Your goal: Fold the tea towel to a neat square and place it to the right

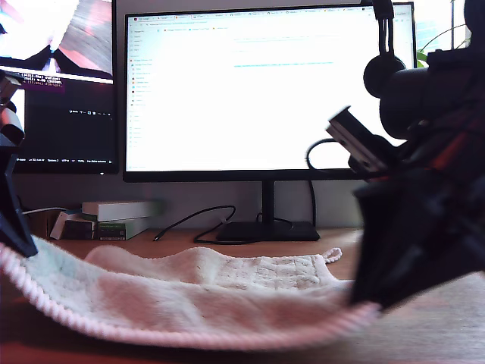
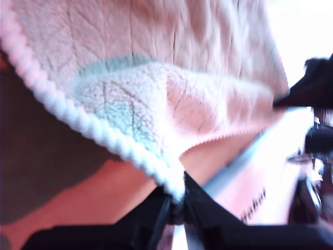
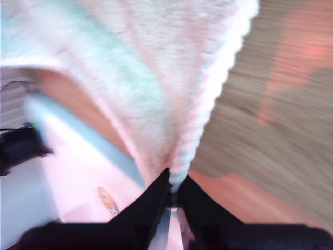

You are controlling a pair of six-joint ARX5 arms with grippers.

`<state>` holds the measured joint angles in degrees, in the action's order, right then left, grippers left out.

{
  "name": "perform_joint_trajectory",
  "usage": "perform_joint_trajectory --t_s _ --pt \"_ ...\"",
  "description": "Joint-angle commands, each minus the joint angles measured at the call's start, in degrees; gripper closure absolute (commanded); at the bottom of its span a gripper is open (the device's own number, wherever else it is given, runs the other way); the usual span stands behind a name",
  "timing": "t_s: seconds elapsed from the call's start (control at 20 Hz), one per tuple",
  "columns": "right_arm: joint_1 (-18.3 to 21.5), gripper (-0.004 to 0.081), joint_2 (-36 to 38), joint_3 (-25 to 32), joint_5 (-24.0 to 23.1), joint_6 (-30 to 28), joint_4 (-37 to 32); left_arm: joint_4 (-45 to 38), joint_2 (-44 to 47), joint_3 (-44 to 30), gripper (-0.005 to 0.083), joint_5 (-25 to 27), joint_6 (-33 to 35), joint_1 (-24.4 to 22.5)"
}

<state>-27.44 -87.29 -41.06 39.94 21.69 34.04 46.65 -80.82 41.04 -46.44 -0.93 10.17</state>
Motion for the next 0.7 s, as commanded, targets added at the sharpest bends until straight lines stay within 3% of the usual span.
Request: perform_joint_trajectory --t_s 0.0,0.1,0.25,0.45,0.55,0.65 --pt "0.2 0.0783 -0.5 0.1 -3.7 -3.7 4.6 1.4 -0.2 0.0 0.0797 0.0 0.5 1.7" --pt "0.2 0.0783 -0.5 0.1 -7.9 -5.6 7.2 3.1 -0.2 0.0 0.0797 1.2 -0.1 3.9" --pt "0.2 0.0782 -0.5 0.1 -10.9 -5.4 5.1 3.5 -0.2 0.0 0.0772 5.2 -0.8 7.3" --pt "0.2 0.0778 -0.5 0.1 -12.1 -5.5 5.0 3.4 -0.2 0.0 0.0537 8.1 -2.1 10.9" --pt "0.2 0.0741 -0.5 0.1 -12.3 -5.7 5.9 3.4 -0.2 0.0 0.0498 8.4 -2.2 12.6" --pt "0.2 0.0645 -0.5 0.1 -12.5 -6.6 6.3 3.5 -0.2 0.0 0.0497 8.8 -2.3 13.9"
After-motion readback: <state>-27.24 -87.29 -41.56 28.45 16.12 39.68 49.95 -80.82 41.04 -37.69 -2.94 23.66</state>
